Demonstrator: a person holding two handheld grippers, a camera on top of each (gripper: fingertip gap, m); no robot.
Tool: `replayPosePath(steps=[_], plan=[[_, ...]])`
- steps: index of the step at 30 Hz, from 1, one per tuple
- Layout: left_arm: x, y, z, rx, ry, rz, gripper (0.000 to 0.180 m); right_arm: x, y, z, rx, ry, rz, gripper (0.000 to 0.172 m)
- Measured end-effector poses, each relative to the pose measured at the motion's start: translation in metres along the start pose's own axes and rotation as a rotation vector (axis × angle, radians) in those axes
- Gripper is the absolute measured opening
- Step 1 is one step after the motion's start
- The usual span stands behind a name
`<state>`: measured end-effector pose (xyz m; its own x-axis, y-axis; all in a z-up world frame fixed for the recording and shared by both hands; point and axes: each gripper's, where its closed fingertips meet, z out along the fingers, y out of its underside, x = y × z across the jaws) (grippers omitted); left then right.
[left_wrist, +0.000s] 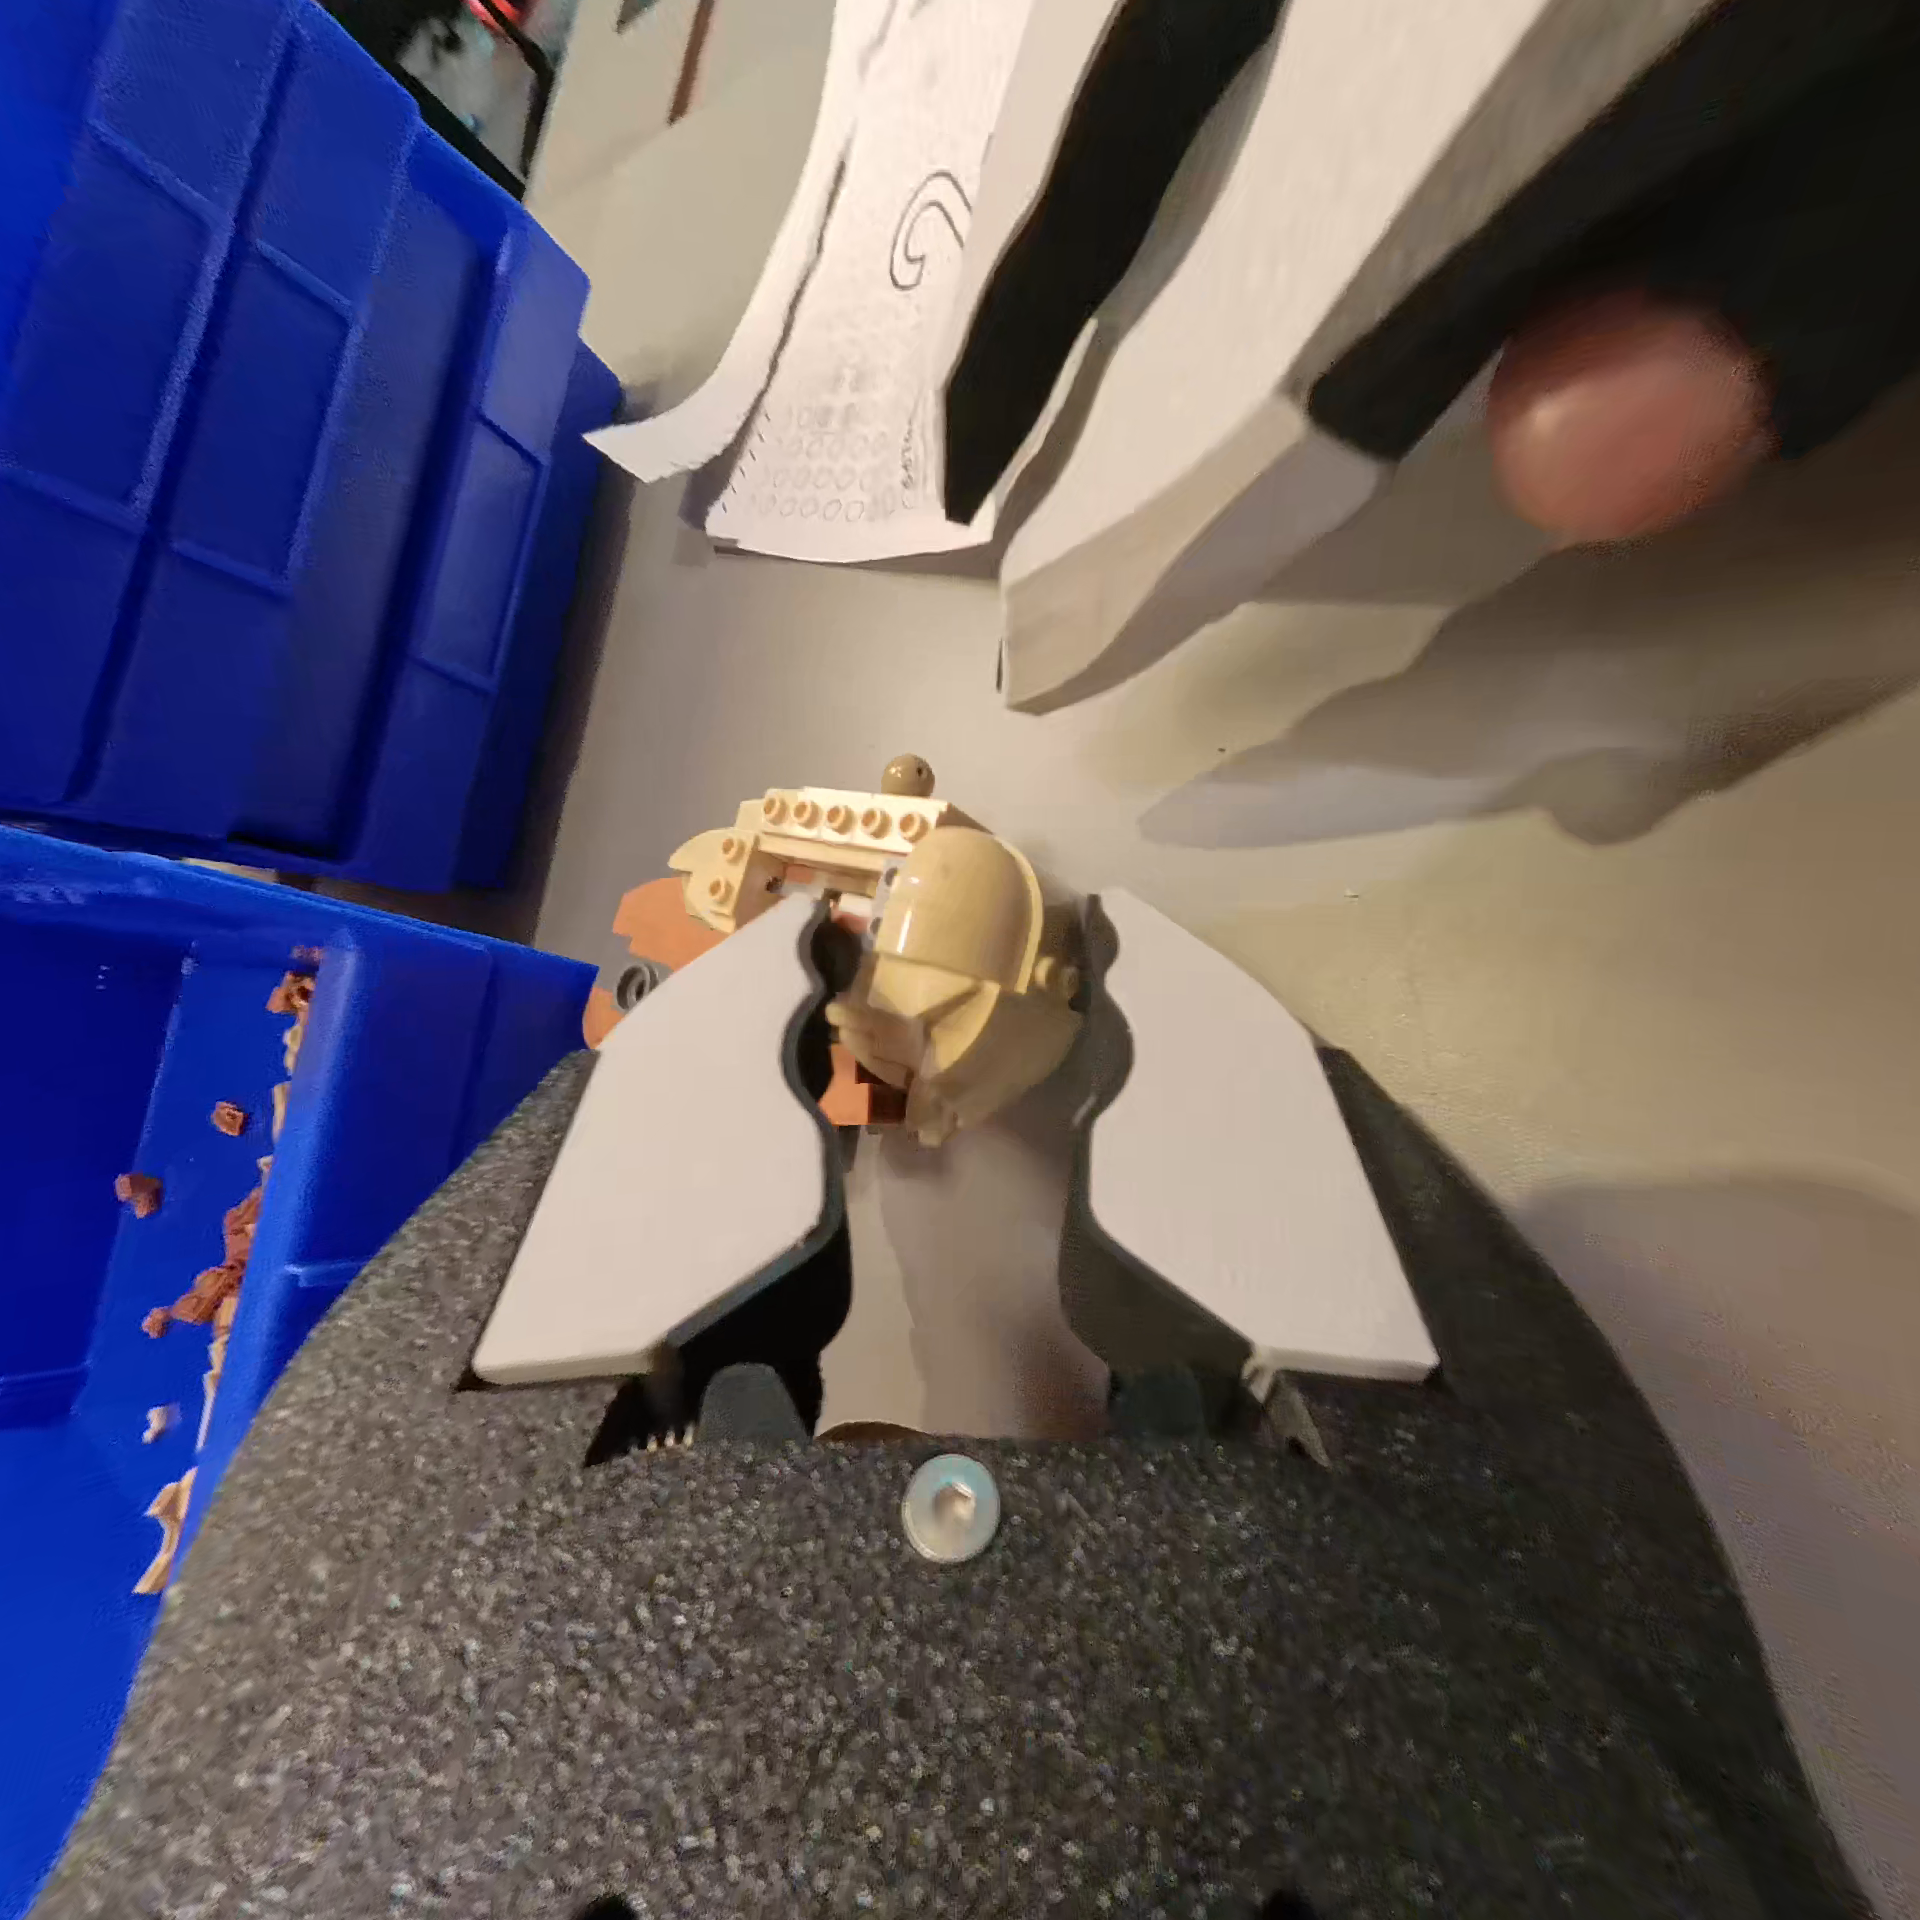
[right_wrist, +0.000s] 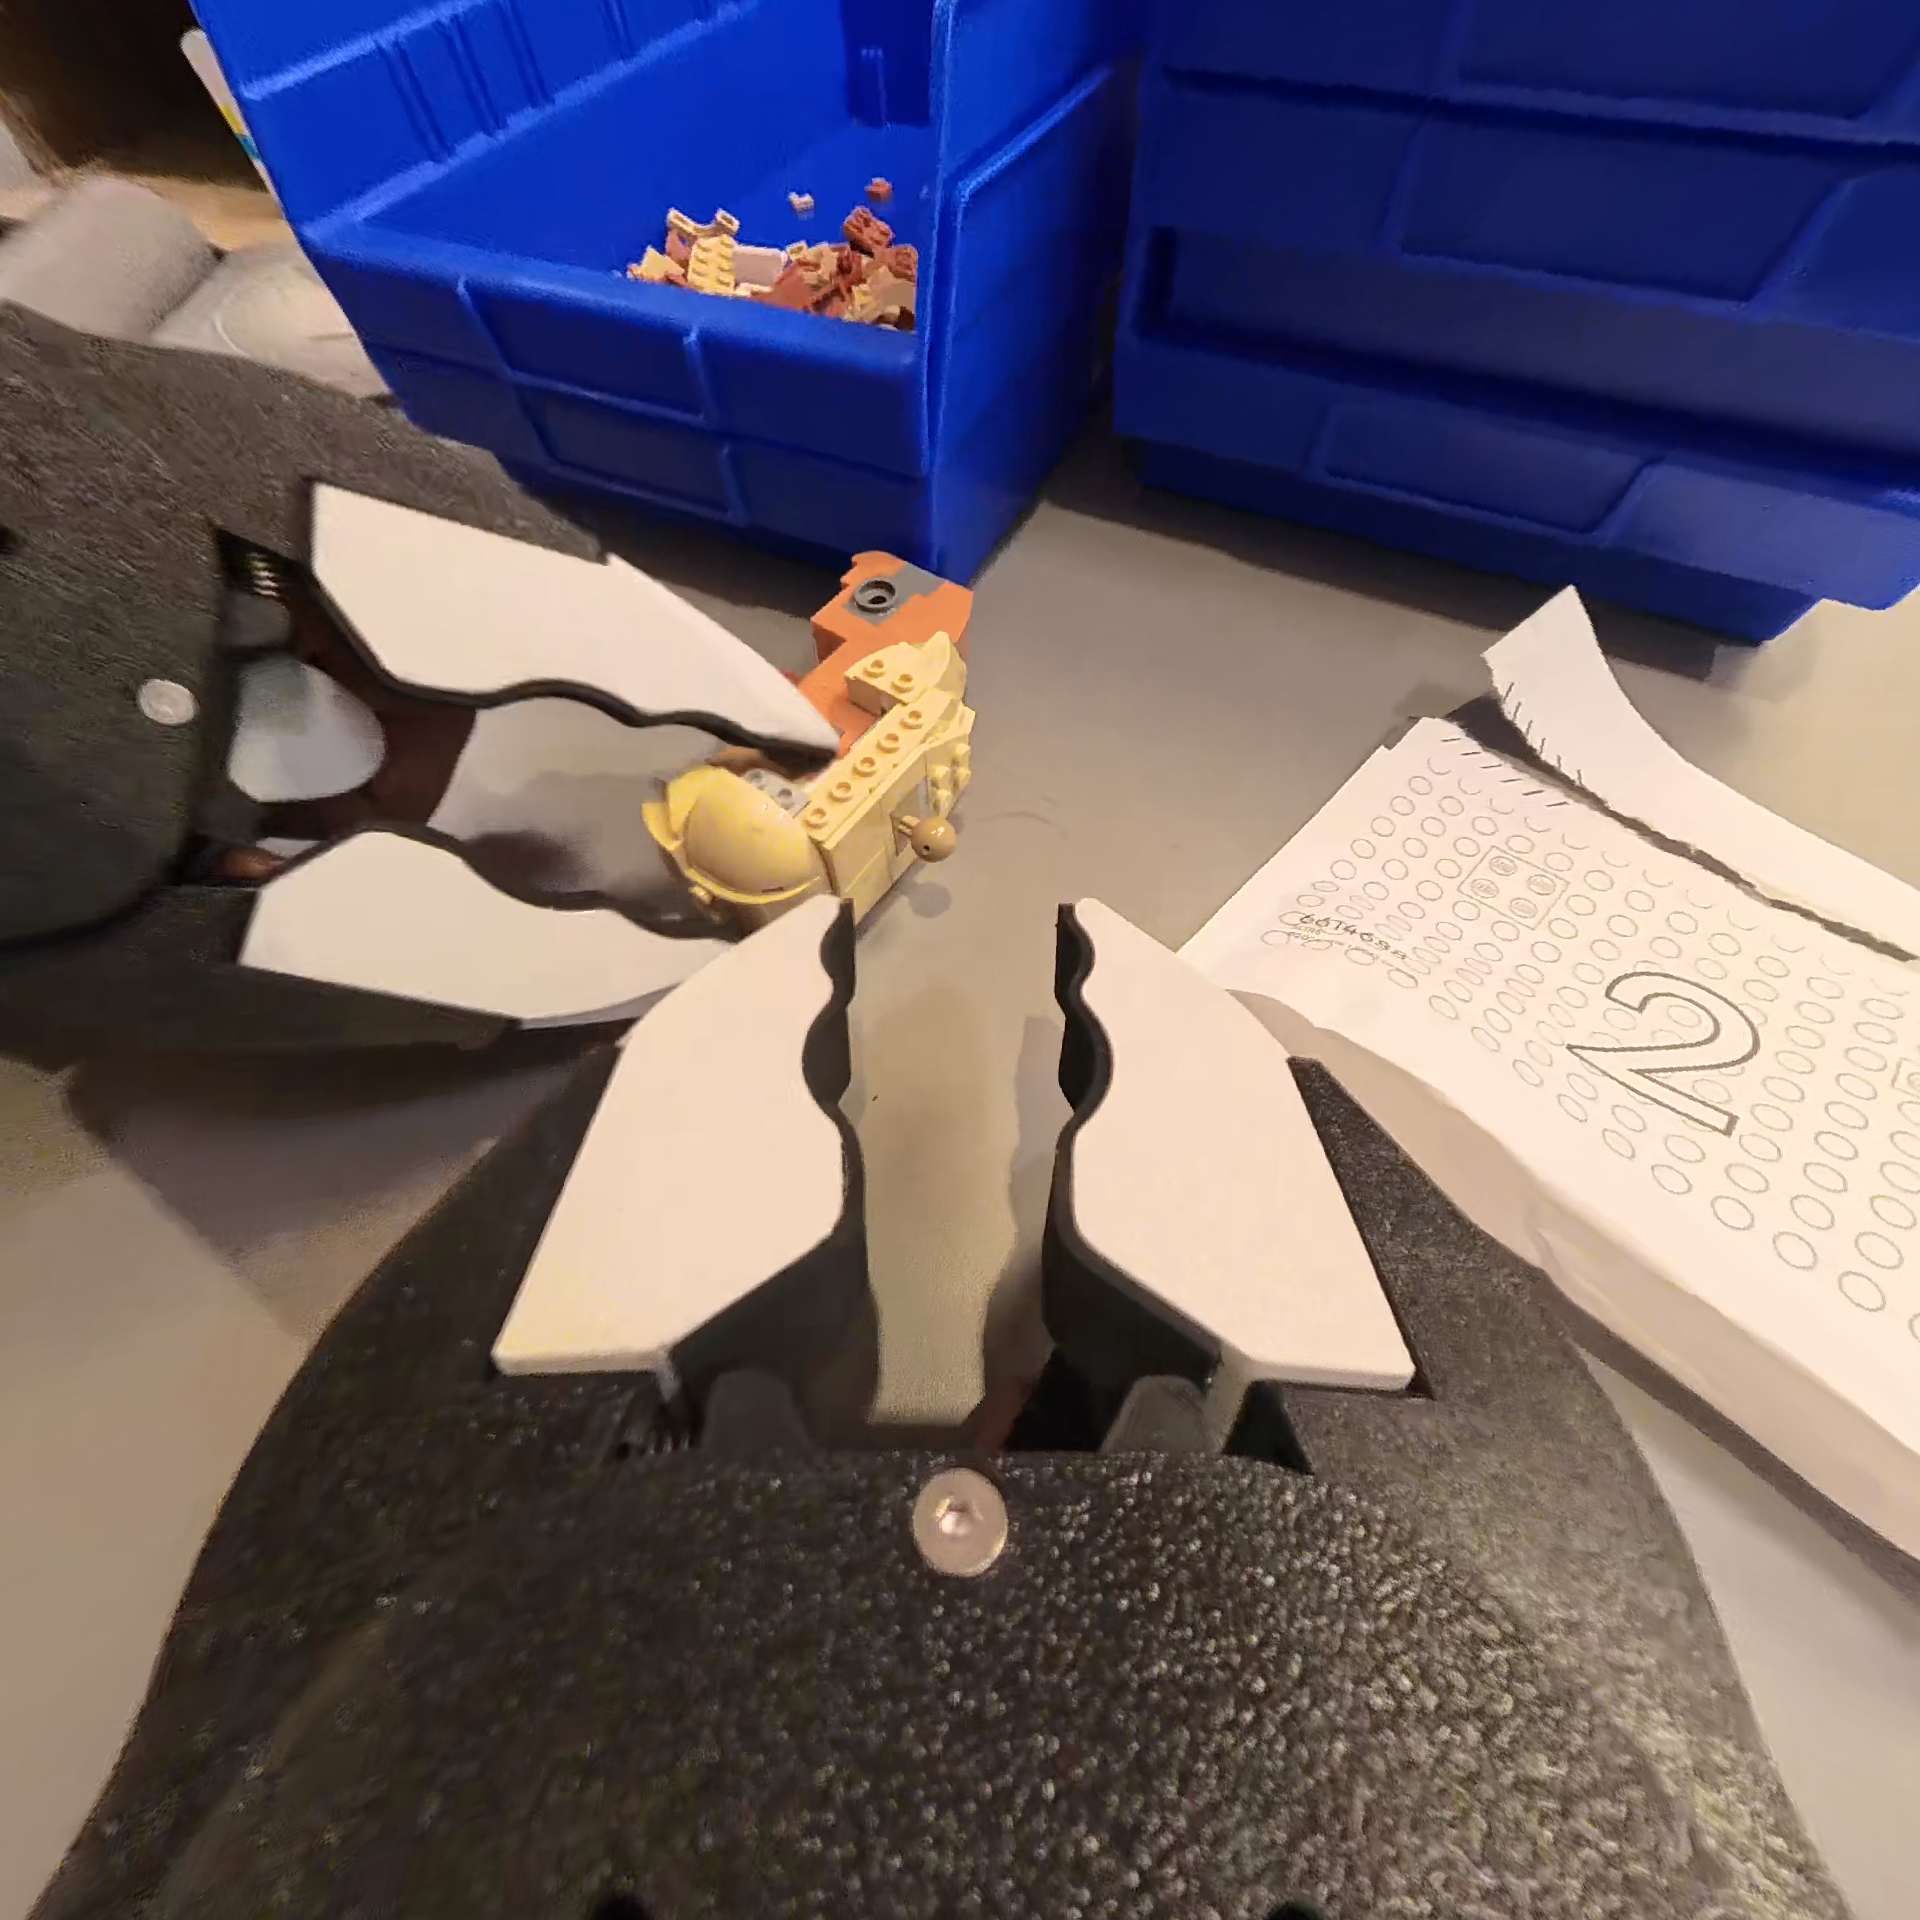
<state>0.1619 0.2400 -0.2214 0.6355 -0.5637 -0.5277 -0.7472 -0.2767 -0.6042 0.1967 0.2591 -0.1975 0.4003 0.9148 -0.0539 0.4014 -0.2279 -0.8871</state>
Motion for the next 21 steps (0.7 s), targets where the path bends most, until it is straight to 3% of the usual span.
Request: replayPosePath(steps=[5,9,15,21], plan=[[-0.004,-0.006,-0.007,0.096,0.042,-0.090,0.040,0.003,-0.004,-0.008,0.050,-0.022,0.044,0.036],[-0.022,-0.014,-0.025,0.270,0.176,-0.345,0.039,0.004,-0.009,-0.012,0.093,-0.044,0.078,0.035],[-0.057,-0.009,-0.042,0.529,0.464,-0.871,0.034,0.006,-0.012,-0.016,0.127,-0.055,0.099,0.035],[-0.076,-0.006,-0.051,0.659,0.595,-1.089,0.034,0.006,-0.013,-0.017,0.134,-0.052,0.095,0.035]])
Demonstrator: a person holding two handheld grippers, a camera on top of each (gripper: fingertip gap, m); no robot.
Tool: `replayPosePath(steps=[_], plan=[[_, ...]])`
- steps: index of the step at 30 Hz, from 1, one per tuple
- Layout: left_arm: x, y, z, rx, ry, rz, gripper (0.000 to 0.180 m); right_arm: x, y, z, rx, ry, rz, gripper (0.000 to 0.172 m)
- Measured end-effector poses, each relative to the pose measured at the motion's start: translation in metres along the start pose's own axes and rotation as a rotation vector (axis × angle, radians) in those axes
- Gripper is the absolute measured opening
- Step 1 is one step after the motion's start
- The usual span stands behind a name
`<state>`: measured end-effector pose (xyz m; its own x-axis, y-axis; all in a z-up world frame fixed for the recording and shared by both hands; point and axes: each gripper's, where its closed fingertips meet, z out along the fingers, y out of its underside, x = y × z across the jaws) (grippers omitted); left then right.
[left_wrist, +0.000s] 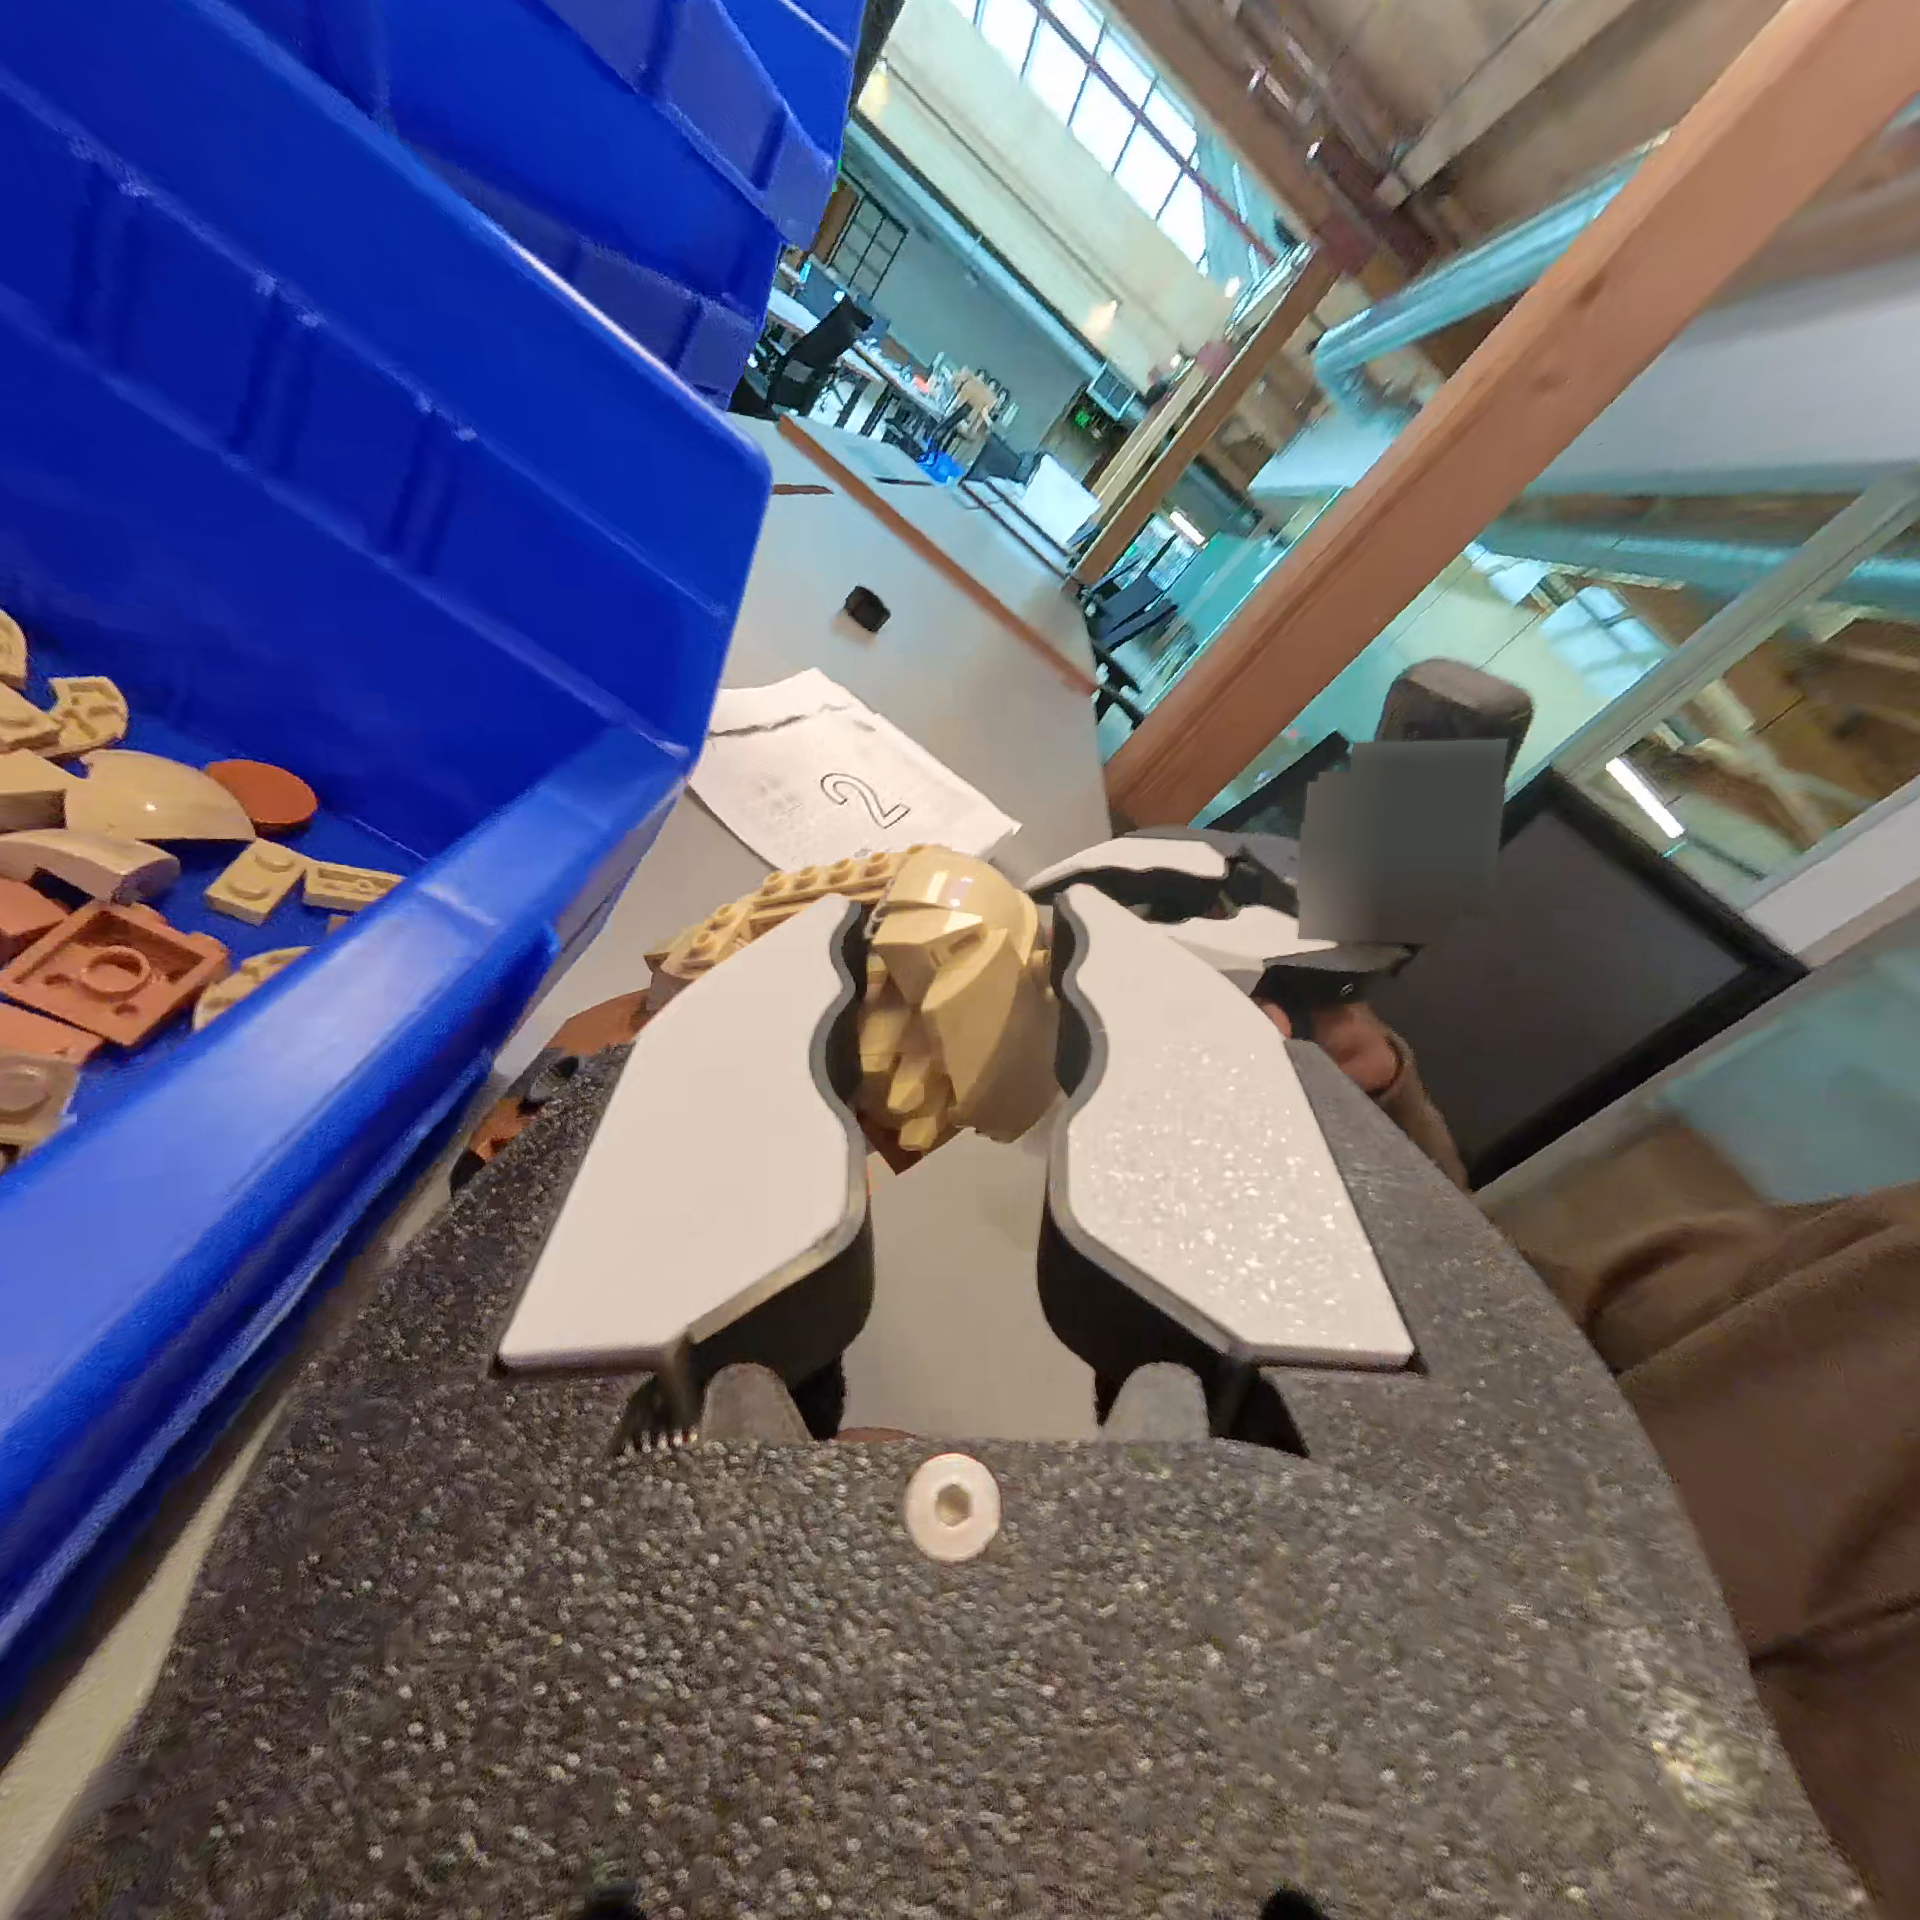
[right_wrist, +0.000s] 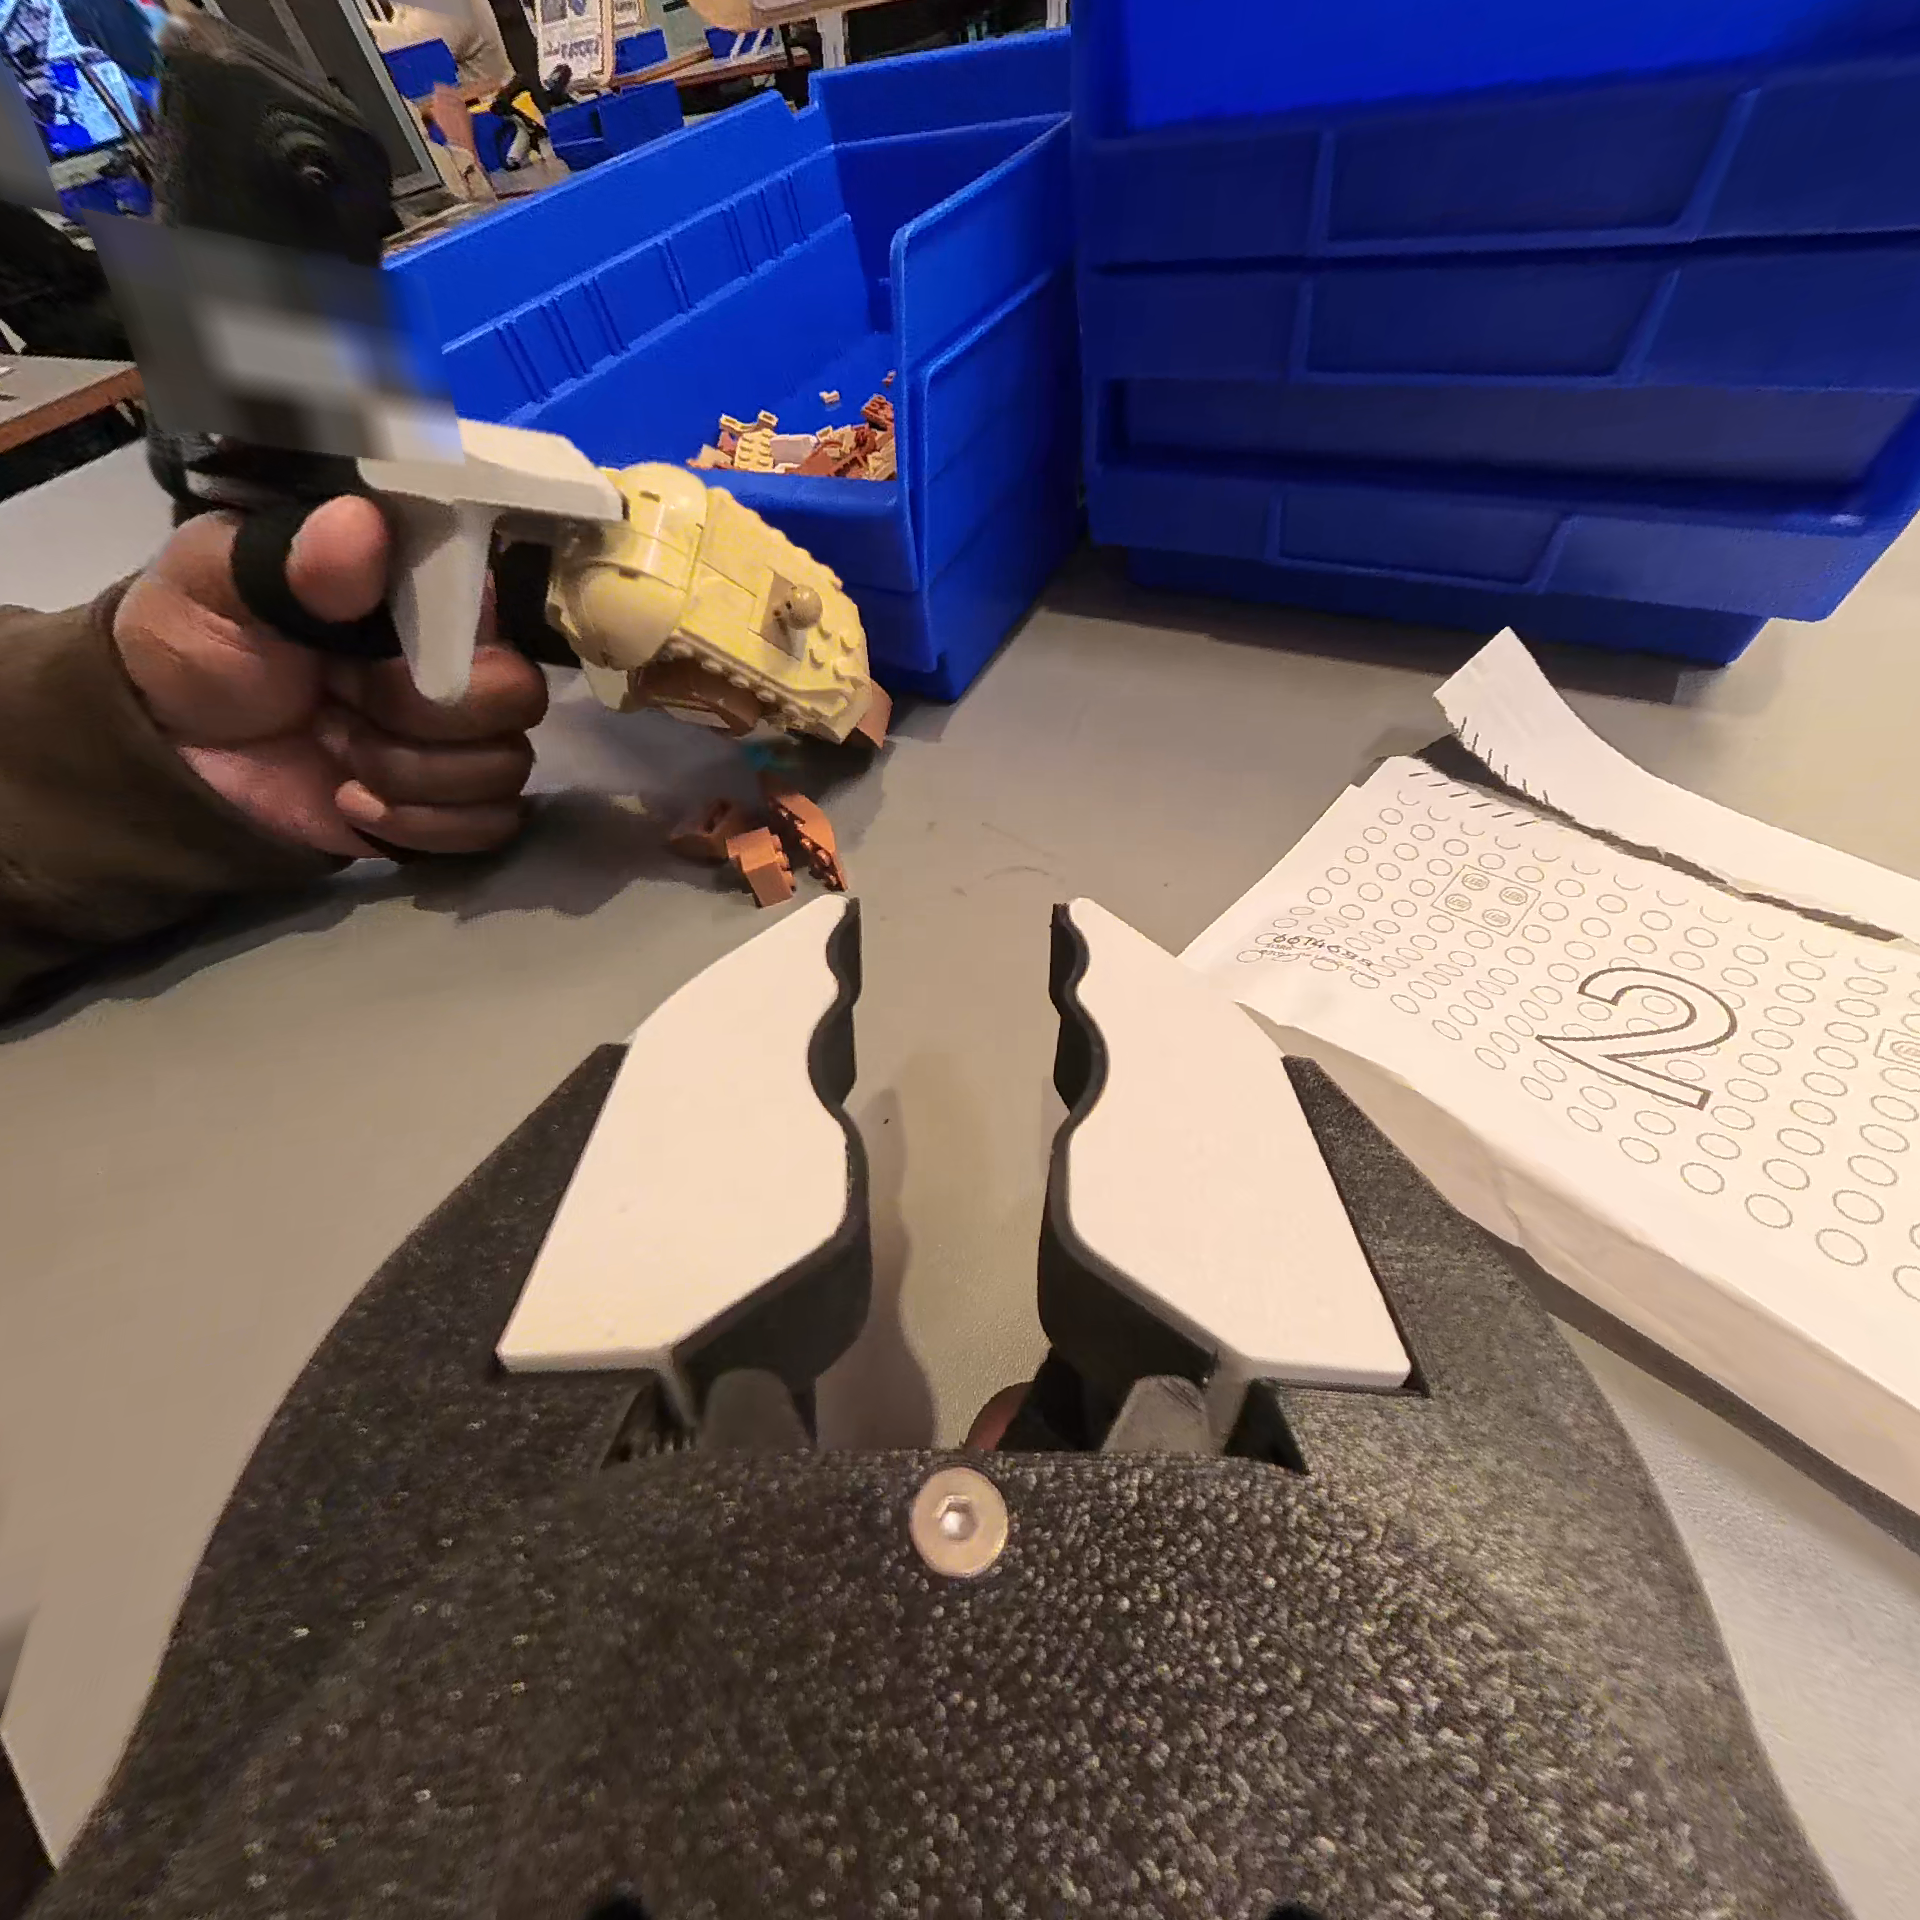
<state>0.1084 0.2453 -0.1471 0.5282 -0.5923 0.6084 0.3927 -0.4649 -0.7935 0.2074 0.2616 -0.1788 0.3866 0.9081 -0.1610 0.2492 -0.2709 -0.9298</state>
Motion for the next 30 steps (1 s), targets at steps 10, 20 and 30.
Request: replayPosePath(steps=[10,20,30], plan=[[-0.002,-0.008,-0.002,0.056,0.057,-0.129,0.034,0.001,-0.001,-0.001,0.009,-0.004,0.010,0.035],[-0.002,-0.010,-0.001,0.087,0.068,-0.210,0.034,-0.001,-0.001,0.000,0.002,0.009,-0.021,0.035],[0.016,-0.032,-0.009,0.229,0.144,-0.386,0.033,-0.040,-0.013,0.014,0.083,0.026,-0.248,0.036]])
